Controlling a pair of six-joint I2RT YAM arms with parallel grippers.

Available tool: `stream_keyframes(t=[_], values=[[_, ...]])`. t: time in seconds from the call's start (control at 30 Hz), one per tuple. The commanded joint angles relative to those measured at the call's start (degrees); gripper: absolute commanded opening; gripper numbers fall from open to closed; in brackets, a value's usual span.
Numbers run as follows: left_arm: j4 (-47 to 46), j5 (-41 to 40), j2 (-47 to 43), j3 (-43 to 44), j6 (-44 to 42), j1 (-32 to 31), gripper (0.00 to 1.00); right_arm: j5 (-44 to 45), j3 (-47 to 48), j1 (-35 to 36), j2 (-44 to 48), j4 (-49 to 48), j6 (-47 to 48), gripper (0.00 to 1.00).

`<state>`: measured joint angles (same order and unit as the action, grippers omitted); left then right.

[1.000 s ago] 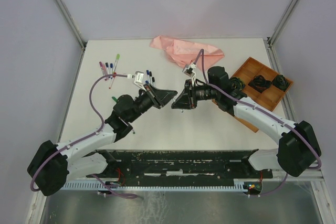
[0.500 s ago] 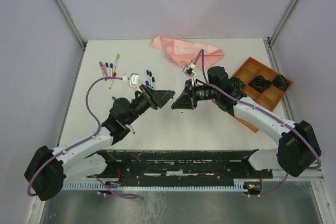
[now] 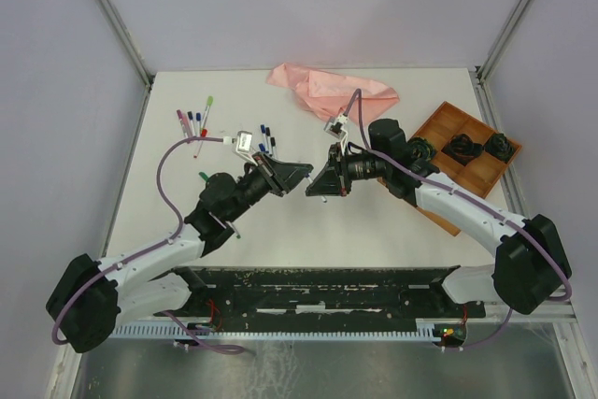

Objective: Open the pen caps
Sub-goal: Open the pen cap from the pen.

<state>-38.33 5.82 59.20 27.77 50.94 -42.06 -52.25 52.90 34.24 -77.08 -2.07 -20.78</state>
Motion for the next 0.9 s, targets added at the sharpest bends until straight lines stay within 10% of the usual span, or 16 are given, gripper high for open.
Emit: stream_keyframes(t=[0.0,0.13,0.87], values=[[-3.3,1.55,0.13,1.51,1.4,0.27,0.2,0.0,2.2,0.08,-0.26,-0.89,1.16,0.0],[-1.45,1.3,-0.41,2.37,0.16,1.14,0.03,-0.07,2.3,0.09,-0.72,-0.62,1.5,0.0],[21.52,-0.79,-0.53,19.41,-11.24,27.18,0.03,-0.1,3.55,2.96,-6.37,1.03,1.18,0.0]])
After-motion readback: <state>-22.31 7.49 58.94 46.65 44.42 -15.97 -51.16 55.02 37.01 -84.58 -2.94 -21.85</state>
